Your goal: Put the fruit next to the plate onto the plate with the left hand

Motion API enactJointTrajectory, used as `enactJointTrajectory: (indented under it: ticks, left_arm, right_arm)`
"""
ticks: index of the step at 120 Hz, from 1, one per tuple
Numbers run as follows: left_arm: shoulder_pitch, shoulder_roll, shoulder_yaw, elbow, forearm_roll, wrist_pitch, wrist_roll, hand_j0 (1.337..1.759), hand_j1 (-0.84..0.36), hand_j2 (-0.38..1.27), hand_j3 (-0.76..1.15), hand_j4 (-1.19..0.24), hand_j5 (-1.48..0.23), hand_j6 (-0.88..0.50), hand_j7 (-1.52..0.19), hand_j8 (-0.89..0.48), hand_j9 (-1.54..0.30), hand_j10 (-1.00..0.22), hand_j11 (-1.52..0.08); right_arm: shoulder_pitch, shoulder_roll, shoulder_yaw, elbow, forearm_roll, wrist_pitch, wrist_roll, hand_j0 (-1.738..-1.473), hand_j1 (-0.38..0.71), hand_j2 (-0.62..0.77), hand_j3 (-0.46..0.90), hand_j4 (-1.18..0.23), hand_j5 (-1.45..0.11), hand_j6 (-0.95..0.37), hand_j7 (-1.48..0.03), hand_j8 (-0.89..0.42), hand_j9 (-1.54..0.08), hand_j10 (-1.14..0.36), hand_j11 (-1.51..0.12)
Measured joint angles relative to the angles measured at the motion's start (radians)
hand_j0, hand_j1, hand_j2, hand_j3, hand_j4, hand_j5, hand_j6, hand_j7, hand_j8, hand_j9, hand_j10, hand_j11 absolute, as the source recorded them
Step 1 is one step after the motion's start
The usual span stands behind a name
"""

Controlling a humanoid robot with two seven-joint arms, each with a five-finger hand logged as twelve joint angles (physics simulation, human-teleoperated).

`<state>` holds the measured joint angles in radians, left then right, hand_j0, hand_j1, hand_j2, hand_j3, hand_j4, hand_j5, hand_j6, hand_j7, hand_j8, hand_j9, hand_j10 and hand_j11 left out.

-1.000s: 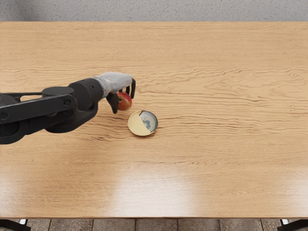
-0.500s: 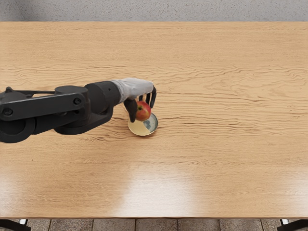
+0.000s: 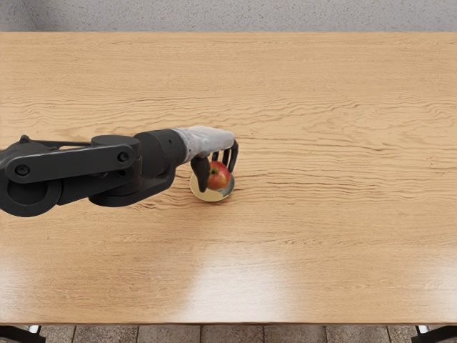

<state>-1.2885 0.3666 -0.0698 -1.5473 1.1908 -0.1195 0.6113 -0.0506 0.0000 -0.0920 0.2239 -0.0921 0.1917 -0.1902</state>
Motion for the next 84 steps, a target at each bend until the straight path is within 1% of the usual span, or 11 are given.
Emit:
enactJointTrajectory:
  ticks: [15, 35, 50, 53, 56, 68, 84]
  left_arm:
    - [0.0, 0.0, 0.005, 0.012, 0.007, 0.0, 0.0, 1.654, -0.27, 0.45, 0.0, -0.63, -1.06, -0.41, -1.04, -0.49, -1.03, -0.78, -1.03]
    - [0.002, -0.003, 0.012, 0.05, 0.015, 0.001, 0.0, 1.655, -0.27, 0.45, 0.0, -0.64, -1.05, -0.41, -1.03, -0.5, -1.02, -0.77, -1.02]
    - [0.003, -0.021, 0.014, 0.064, 0.019, 0.002, 0.0, 1.655, -0.27, 0.45, 0.0, -0.66, -1.03, -0.43, -1.02, -0.51, -1.01, -0.76, -1.0]
    - [0.004, -0.023, 0.013, 0.066, 0.019, 0.004, 0.0, 1.655, -0.26, 0.43, 0.0, -0.65, -0.99, -0.43, -0.98, -0.51, -0.97, -0.73, -0.97]
    - [0.005, -0.023, 0.013, 0.067, 0.02, 0.006, 0.0, 1.656, -0.24, 0.4, 0.0, -0.62, -0.93, -0.42, -0.92, -0.49, -0.91, -0.69, -0.91]
    - [0.005, -0.024, 0.012, 0.07, 0.02, 0.012, 0.0, 1.657, -0.07, 0.25, 0.0, -0.43, -0.63, -0.31, -0.63, -0.35, -0.62, -0.47, -0.62]
    - [-0.004, -0.022, 0.008, 0.071, 0.011, 0.011, 0.0, 1.657, 0.1, 0.14, 0.0, -0.25, -0.36, -0.19, -0.36, -0.21, -0.36, -0.27, -0.36]
  right_arm:
    - [0.0, 0.0, 0.0, 0.0, 0.0, 0.0, 0.0, -1.658, -0.33, 0.0, 0.0, -0.01, -0.02, -0.01, -0.02, -0.01, -0.02, -0.01, -0.02]
    - [0.0, 0.0, 0.0, 0.0, 0.0, 0.0, 0.0, -1.658, -0.33, 0.0, 0.0, -0.01, -0.02, -0.01, -0.02, -0.01, -0.02, -0.01, -0.02]
    - [0.0, 0.0, 0.0, 0.0, 0.0, 0.0, 0.0, -1.658, -0.33, 0.0, 0.0, -0.01, -0.02, -0.01, -0.02, -0.01, -0.02, -0.01, -0.02]
    - [0.0, 0.0, 0.0, 0.0, 0.0, 0.0, 0.0, -1.658, -0.33, 0.0, 0.0, -0.01, -0.02, -0.01, -0.02, -0.01, -0.02, -0.01, -0.02]
    - [0.0, 0.0, 0.0, 0.0, 0.0, 0.0, 0.0, -1.658, -0.33, 0.0, 0.0, -0.01, -0.02, -0.01, -0.02, -0.01, -0.02, -0.01, -0.02]
    - [0.0, 0.0, 0.0, 0.0, 0.0, 0.0, 0.0, -1.658, -0.33, 0.0, 0.0, -0.01, -0.02, -0.01, -0.02, -0.01, -0.02, -0.01, -0.02]
    - [0.0, 0.0, 0.0, 0.0, 0.0, 0.0, 0.0, -1.658, -0.33, 0.0, 0.0, -0.01, -0.02, -0.01, -0.02, -0.01, -0.02, -0.01, -0.02]
